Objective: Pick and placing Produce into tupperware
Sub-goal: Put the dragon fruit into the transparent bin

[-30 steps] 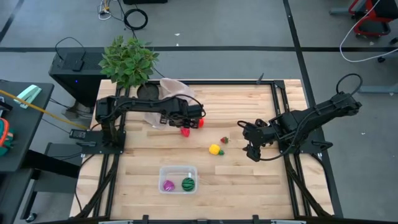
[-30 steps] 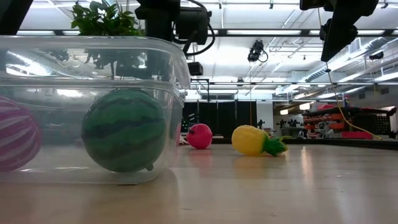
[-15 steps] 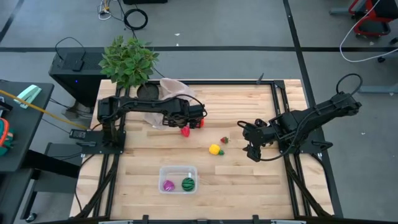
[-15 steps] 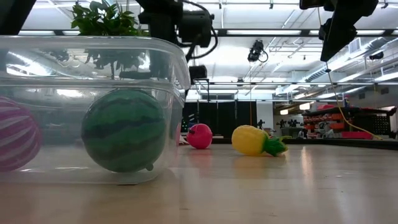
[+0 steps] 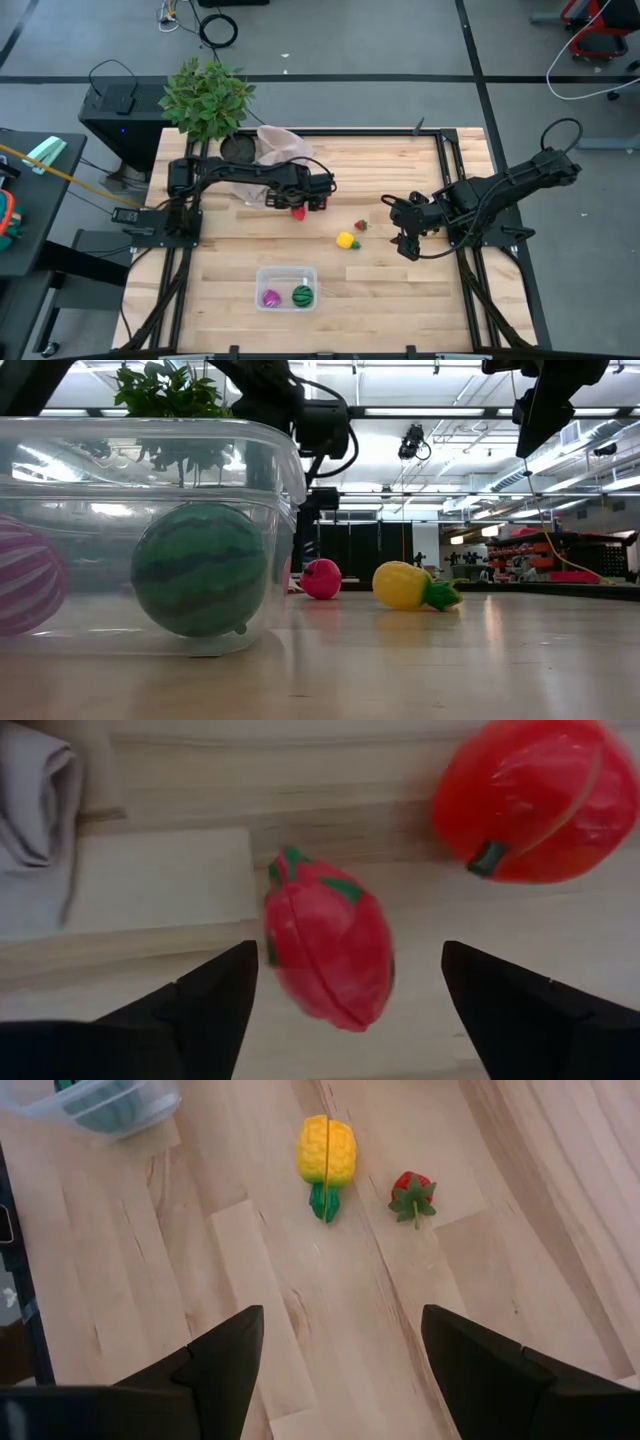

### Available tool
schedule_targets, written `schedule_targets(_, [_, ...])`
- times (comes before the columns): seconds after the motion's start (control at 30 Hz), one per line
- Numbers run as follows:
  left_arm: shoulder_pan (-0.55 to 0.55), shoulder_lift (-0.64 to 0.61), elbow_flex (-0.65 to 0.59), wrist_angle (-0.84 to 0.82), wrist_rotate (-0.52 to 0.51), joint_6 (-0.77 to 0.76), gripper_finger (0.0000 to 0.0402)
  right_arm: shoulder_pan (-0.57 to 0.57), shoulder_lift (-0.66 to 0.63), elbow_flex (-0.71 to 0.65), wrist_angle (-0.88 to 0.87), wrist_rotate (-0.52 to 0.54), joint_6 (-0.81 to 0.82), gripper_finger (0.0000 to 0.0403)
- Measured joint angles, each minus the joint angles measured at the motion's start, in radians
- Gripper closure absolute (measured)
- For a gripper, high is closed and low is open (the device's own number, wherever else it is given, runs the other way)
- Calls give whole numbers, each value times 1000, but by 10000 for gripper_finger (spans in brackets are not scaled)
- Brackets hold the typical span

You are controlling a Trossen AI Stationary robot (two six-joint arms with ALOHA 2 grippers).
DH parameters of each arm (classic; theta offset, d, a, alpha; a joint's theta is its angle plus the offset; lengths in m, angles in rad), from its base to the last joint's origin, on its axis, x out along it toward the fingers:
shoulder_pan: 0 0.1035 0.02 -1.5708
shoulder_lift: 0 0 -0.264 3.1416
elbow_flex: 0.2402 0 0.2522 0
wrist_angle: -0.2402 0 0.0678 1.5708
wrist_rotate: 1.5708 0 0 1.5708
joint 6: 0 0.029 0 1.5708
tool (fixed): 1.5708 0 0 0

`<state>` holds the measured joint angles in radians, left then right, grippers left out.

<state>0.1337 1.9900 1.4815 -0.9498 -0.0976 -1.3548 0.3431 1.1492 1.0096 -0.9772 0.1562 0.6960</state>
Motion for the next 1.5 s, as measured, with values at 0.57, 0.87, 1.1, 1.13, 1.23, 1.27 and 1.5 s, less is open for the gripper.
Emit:
schedule_targets(0.57, [5, 10, 0, 4, 10, 4, 63, 0, 0, 0, 3, -8, 0, 126])
schedule_targets(0.87, [21, 10, 0, 2, 10, -19, 63, 0, 0, 0, 3, -8, 0, 126])
schedule_targets(1.1, [13, 59, 0, 17, 32, -42, 63, 0, 0, 0, 3, -8, 0, 126])
schedule_targets(1.13, [8, 68, 0, 16, 32, -47, 63, 0, 0, 0, 4, -8, 0, 126])
schedule_targets(1.23, [3, 79, 0, 33, 47, -48, 64, 0, 0, 0, 6, -8, 0, 126])
schedule_targets(1.27, [1, 81, 0, 37, 46, -48, 65, 0, 0, 0, 6, -8, 0, 126])
schedule_targets(1.5, [1, 86, 0, 49, 25, -47, 98, 0, 0, 0, 8, -8, -4, 126])
